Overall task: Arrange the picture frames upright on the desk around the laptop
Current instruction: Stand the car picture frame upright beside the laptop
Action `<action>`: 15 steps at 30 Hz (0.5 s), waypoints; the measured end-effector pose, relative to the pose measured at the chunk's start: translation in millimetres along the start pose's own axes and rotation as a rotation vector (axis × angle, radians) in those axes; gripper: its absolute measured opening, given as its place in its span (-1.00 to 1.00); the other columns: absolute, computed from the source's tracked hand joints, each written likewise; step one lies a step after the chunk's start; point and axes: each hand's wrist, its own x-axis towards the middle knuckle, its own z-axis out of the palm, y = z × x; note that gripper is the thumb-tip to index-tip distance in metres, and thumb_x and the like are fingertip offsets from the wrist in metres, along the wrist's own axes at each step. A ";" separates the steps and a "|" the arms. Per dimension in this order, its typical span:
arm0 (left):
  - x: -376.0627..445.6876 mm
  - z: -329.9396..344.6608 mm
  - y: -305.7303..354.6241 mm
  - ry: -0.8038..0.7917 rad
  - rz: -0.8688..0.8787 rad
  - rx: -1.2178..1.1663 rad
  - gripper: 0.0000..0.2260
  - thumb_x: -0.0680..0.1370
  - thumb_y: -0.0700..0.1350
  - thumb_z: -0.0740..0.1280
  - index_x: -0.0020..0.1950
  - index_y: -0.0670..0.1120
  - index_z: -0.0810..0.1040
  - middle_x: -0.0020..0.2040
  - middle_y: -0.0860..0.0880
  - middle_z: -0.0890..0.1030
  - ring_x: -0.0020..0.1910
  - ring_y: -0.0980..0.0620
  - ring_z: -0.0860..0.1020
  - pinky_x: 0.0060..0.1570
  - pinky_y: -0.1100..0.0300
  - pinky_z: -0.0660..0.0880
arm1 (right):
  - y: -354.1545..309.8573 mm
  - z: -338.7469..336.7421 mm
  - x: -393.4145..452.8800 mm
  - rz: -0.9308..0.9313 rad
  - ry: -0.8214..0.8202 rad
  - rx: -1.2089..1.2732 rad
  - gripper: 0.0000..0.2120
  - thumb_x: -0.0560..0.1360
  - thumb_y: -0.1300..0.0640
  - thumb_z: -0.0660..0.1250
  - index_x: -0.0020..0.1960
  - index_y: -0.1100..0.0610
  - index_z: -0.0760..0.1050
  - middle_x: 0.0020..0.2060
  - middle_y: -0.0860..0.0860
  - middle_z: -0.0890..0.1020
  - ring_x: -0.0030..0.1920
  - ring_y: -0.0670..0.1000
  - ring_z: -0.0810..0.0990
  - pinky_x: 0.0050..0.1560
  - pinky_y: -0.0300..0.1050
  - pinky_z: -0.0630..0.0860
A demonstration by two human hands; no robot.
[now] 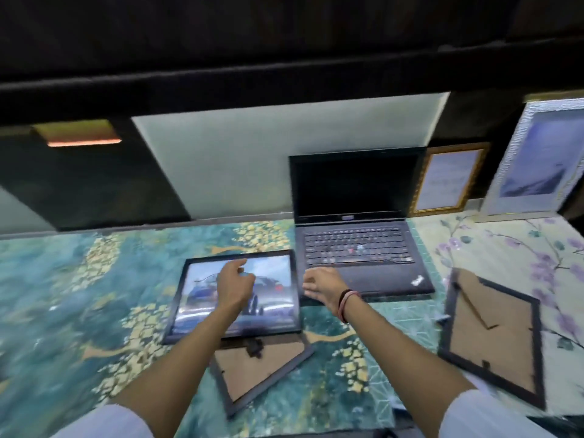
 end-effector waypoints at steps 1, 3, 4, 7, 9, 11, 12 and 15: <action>5.3 -13.9 -15.7 0.011 -0.024 0.019 -0.58 0.50 -0.28 0.37 0.37 -0.24 0.56 0.30 -0.24 0.60 0.27 -0.19 0.58 0.21 0.02 0.49 | 2.2 14.2 4.3 0.019 0.016 -0.009 -0.70 0.56 0.41 0.10 -0.28 0.13 0.35 -0.42 0.06 0.36 -0.41 0.02 0.42 -0.37 -0.18 0.38; 10.8 -39.7 -41.7 0.047 -0.083 0.047 -0.70 0.43 -0.26 0.37 0.14 -0.29 0.67 0.13 -0.29 0.68 0.15 -0.25 0.64 0.05 0.02 0.53 | 11.9 36.6 20.1 0.044 0.074 -0.063 -0.67 0.58 0.40 0.11 -0.30 0.15 0.38 -0.40 0.07 0.45 -0.28 0.10 0.58 -0.37 -0.15 0.30; 13.3 -49.9 -54.3 0.060 -0.119 0.078 -0.77 0.41 -0.24 0.37 0.01 -0.31 0.67 0.04 -0.33 0.69 0.08 -0.28 0.66 -0.02 0.02 0.53 | 16.2 45.1 22.6 -0.025 0.138 -0.215 -0.73 0.59 0.36 0.14 -0.22 0.18 0.49 -0.30 0.10 0.55 -0.09 0.14 0.65 -0.38 -0.18 0.26; 18.2 -67.2 -85.1 0.110 -0.229 0.233 -0.66 0.47 -0.15 0.30 0.17 -0.30 0.59 0.23 -0.35 0.57 0.23 -0.36 0.51 0.21 -0.07 0.46 | 28.0 59.3 28.3 -0.057 0.393 -0.384 -0.71 0.56 0.22 0.22 0.18 0.33 0.58 0.04 0.23 0.64 0.20 0.23 0.61 -0.20 -0.22 0.45; 21.6 -71.6 -101.8 0.092 -0.359 0.306 -0.55 0.52 -0.13 0.27 0.40 -0.23 0.46 0.39 -0.31 0.40 0.37 -0.36 0.36 0.34 -0.10 0.36 | 34.2 68.2 24.6 -0.049 0.497 -0.477 -0.72 0.52 0.19 0.28 0.12 0.36 0.58 0.07 0.29 0.66 0.16 0.28 0.63 0.04 -0.01 0.54; 24.9 -74.6 -112.9 0.069 -0.395 0.314 -0.51 0.55 -0.15 0.26 0.49 -0.17 0.40 0.42 -0.29 0.37 0.40 -0.34 0.34 0.36 -0.11 0.36 | 37.3 77.1 21.8 -0.027 0.538 -0.558 -0.69 0.54 0.17 0.31 0.19 0.36 0.53 0.17 0.32 0.62 0.20 0.32 0.59 0.14 0.09 0.50; 27.6 -76.8 -116.1 0.076 -0.409 0.324 -0.55 0.56 -0.16 0.27 0.46 -0.18 0.44 0.41 -0.29 0.40 0.39 -0.33 0.37 0.36 -0.11 0.38 | 40.2 80.1 23.6 -0.017 0.556 -0.582 -0.65 0.56 0.16 0.31 0.23 0.38 0.50 0.21 0.33 0.60 0.23 0.33 0.57 0.14 0.08 0.49; 42.5 -88.7 -123.4 0.107 -0.457 0.309 -0.68 0.58 -0.15 0.32 0.28 -0.26 0.58 0.31 -0.30 0.53 0.30 -0.33 0.48 0.25 -0.07 0.48 | 42.7 88.0 31.1 -0.014 0.548 -0.635 -0.68 0.52 0.17 0.34 0.17 0.39 0.53 0.04 0.29 0.64 0.07 0.31 0.60 0.03 0.09 0.46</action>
